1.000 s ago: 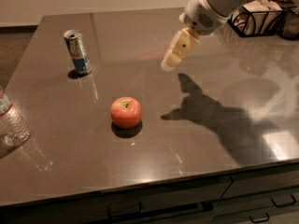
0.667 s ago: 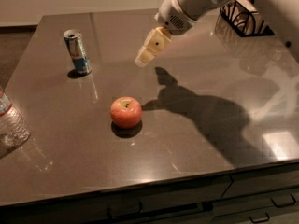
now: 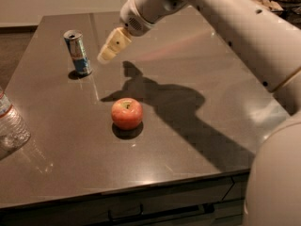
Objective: Move redbull can near water bottle
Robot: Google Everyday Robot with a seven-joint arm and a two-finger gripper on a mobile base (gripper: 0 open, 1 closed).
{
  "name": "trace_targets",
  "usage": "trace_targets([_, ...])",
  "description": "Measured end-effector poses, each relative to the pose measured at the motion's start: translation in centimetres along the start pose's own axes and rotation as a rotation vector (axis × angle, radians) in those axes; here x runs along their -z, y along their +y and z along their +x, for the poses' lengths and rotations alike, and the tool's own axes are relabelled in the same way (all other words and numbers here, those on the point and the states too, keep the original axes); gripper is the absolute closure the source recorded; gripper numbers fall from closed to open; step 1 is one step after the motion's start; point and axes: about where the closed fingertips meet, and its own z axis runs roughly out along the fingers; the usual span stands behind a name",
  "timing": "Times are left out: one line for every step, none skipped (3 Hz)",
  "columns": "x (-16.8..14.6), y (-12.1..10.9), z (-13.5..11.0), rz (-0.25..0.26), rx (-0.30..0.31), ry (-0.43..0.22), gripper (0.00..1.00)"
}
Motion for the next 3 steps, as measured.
trace_targets([-3.6, 0.3, -2.4, -0.009, -0.002, -0.027, 0.00])
trace_targets([-6.4, 0.8, -4.3, -0.034, 0.001, -0.054, 0.00])
trace_targets([-8.5, 1.5, -5.7, -0.064, 0.003, -0.076, 0.00])
